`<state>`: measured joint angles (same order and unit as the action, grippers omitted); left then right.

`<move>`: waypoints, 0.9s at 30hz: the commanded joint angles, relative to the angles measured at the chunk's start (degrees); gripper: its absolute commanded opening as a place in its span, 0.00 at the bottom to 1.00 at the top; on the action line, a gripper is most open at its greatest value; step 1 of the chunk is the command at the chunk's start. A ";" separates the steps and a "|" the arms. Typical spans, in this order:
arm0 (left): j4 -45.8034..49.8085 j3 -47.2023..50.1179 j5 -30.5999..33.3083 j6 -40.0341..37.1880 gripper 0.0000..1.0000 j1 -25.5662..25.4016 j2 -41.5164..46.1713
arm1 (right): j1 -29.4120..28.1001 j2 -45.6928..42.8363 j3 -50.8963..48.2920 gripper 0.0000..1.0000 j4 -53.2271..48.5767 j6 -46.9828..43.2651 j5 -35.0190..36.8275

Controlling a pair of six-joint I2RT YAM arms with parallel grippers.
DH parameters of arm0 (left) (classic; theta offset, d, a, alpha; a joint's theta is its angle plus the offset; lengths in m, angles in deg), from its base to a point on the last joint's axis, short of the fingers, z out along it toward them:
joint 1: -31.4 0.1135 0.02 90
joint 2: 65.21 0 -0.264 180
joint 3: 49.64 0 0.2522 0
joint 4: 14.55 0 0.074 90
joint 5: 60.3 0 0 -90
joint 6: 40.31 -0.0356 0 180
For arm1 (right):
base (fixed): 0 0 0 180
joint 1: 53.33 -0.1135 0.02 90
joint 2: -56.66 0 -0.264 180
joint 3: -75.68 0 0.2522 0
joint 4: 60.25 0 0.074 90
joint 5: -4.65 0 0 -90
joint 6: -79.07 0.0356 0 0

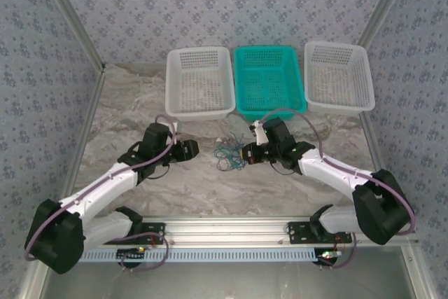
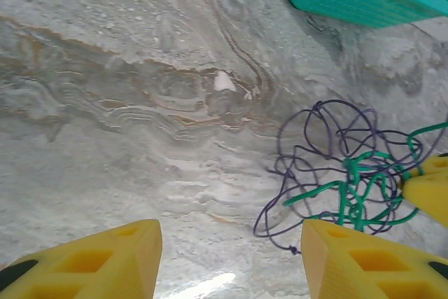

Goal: Untangle the cables

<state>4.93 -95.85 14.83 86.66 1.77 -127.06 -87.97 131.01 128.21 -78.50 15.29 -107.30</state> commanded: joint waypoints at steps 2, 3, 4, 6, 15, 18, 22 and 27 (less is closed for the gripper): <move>-2.17 -1.62 -1.21 3.41 0.58 0.43 -3.52 | -0.04 0.54 1.81 0.00 0.08 -2.44 -5.41; -2.42 -1.57 -1.03 4.70 0.58 0.61 -4.94 | -0.16 0.37 1.89 0.00 0.11 -3.04 -6.35; -2.97 -1.64 -1.06 5.58 0.59 0.65 -6.25 | -0.22 0.35 1.98 0.00 -0.34 -3.62 -7.18; -5.54 -1.90 -2.91 6.91 0.59 0.62 -9.57 | -0.30 0.36 1.89 0.00 -0.94 -5.09 -9.32; -2.25 -10.18 -0.62 5.33 0.61 -3.31 -20.77 | 1.82 -3.22 -6.34 0.00 -8.39 -1.23 1.80; -1.10 -13.65 -0.40 3.81 0.61 -5.13 -24.75 | 1.67 -3.06 -7.86 0.00 -7.04 -0.29 1.89; 0.87 -18.84 1.00 2.33 0.63 -8.33 -30.23 | 1.68 -2.32 -8.63 0.00 -6.41 0.26 2.94; 7.11 -24.05 8.47 1.96 0.64 -10.75 -34.91 | 1.85 -2.88 -8.76 0.00 -6.74 0.41 3.23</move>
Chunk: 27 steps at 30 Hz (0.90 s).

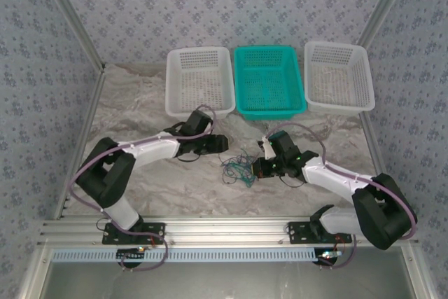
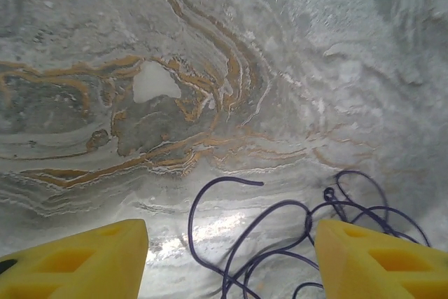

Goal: Untangle the cables

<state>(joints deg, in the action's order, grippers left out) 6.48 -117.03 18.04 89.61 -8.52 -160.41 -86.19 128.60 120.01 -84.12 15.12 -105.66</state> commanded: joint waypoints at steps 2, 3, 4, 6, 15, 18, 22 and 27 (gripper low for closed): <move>6.16 -3.50 6.16 -0.70 0.64 -0.59 -2.85 | 0.11 -0.97 -0.51 0.00 -1.36 0.47 1.74; 5.78 -3.58 5.66 -0.98 0.61 -0.63 -3.50 | 0.10 -1.14 -0.55 0.00 -1.57 0.50 2.09; 5.47 -3.73 5.13 -1.20 0.59 -0.78 -4.07 | 0.18 -1.34 -0.55 0.00 -1.76 0.41 2.35; 5.91 -4.41 4.58 -1.54 0.55 -1.20 -5.60 | 0.24 -1.50 -0.47 0.00 -1.90 0.39 2.55; 6.32 -7.98 -0.18 -1.56 0.35 -2.33 -11.66 | 0.34 -2.11 -0.77 0.00 -1.35 1.12 2.33; 9.06 -9.28 1.85 -1.84 0.23 -2.86 -12.87 | 0.40 -2.50 -0.84 0.00 -1.58 1.07 2.96; 13.68 -10.93 4.79 -3.36 0.12 -3.48 -13.78 | 0.42 -3.04 -1.27 0.00 -1.22 1.41 3.77; 15.71 -10.61 8.28 -4.10 0.00 -3.75 -11.70 | 0.71 -3.19 -1.48 0.00 -1.50 1.89 5.41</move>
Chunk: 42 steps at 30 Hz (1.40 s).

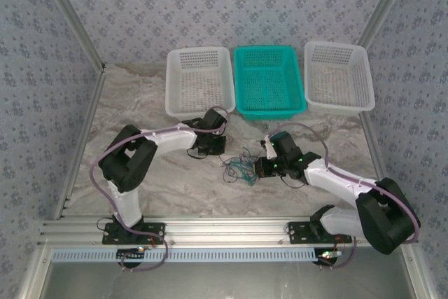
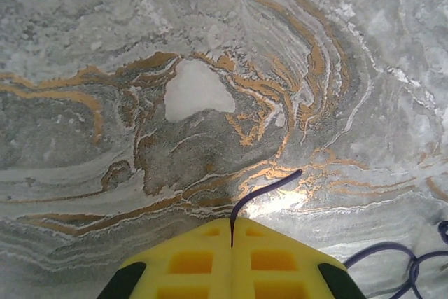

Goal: Untangle the cables

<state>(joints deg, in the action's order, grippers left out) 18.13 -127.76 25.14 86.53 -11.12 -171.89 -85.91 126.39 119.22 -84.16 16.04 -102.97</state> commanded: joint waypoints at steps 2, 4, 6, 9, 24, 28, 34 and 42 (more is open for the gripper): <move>4.26 0.77 2.43 -1.18 0.00 -0.92 2.67 | 0.61 -1.46 -0.70 0.00 -3.01 1.55 5.17; 5.27 1.57 3.99 -1.42 0.00 -0.16 6.28 | 0.81 -2.65 -0.99 0.00 -5.20 2.26 8.95; 7.15 2.52 6.25 -1.93 0.00 1.03 10.98 | 1.66 -4.69 -2.08 0.00 -7.08 3.62 12.76; 10.05 4.22 8.37 -3.20 0.00 4.04 17.97 | 4.65 -8.26 -4.56 0.00 -8.43 5.93 15.15; 23.62 0.82 10.15 -10.99 0.00 25.62 47.59 | 11.58 -14.28 -9.28 0.00 -12.29 13.02 19.40; 25.82 -2.30 9.61 -12.63 0.00 30.83 50.65 | 12.19 -14.73 -10.22 0.00 -11.16 14.89 19.34; 27.82 -11.47 9.58 -14.40 0.00 39.81 51.62 | 12.48 -14.97 -10.53 0.01 -11.22 16.54 20.44; 28.48 -29.71 2.89 -15.79 0.00 50.09 46.25 | 12.85 -15.15 -10.71 0.00 -11.36 17.42 21.09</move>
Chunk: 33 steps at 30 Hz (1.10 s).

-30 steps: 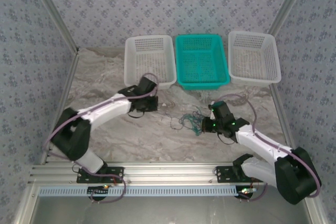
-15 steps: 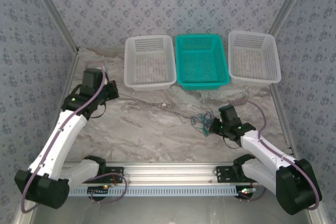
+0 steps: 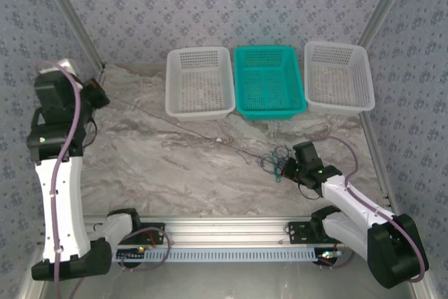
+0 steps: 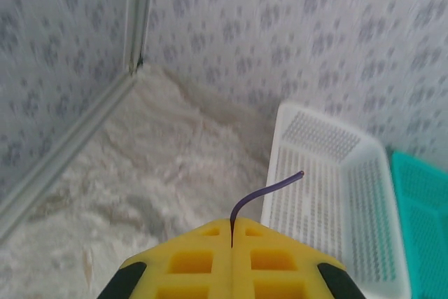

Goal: Untangle the cables

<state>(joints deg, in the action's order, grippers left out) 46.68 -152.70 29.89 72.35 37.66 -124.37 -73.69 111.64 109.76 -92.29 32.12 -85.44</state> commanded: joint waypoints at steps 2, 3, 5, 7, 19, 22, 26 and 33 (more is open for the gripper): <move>-1.00 -7.78 -1.77 -1.06 0.00 2.44 -2.52 | 0.64 -0.40 -1.24 0.00 -3.34 2.04 4.17; -1.61 -9.36 -1.81 -0.60 0.00 3.02 -3.21 | 0.68 -0.38 -1.14 0.00 -3.51 2.55 4.43; -1.91 -12.98 -1.60 -0.54 0.00 4.16 -5.07 | 0.76 -0.40 -1.07 0.00 -3.75 2.73 4.44; -0.90 -18.40 -1.46 -0.41 0.00 6.56 -7.79 | 0.67 -0.35 -0.86 0.00 -4.04 2.75 4.58; -8.29 -43.18 -21.89 9.02 0.00 9.01 -21.90 | 0.80 -0.04 -1.23 0.00 -3.01 3.02 5.15; -9.63 -50.64 -20.58 9.81 0.00 8.99 -25.20 | 0.83 0.14 -0.76 0.00 -4.81 4.22 7.78; -11.04 -59.83 -21.08 12.69 0.00 9.00 -30.85 | 0.82 0.26 -0.42 0.00 -6.15 6.26 10.17; -17.01 -67.36 -20.01 20.07 0.00 8.97 -38.46 | 0.43 0.16 -0.06 0.00 -7.45 10.43 13.25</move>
<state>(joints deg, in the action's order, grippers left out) 34.46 -217.66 9.76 88.15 46.41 -160.28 -73.30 111.66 109.56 -95.09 39.14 -77.07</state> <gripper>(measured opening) 0.039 0.061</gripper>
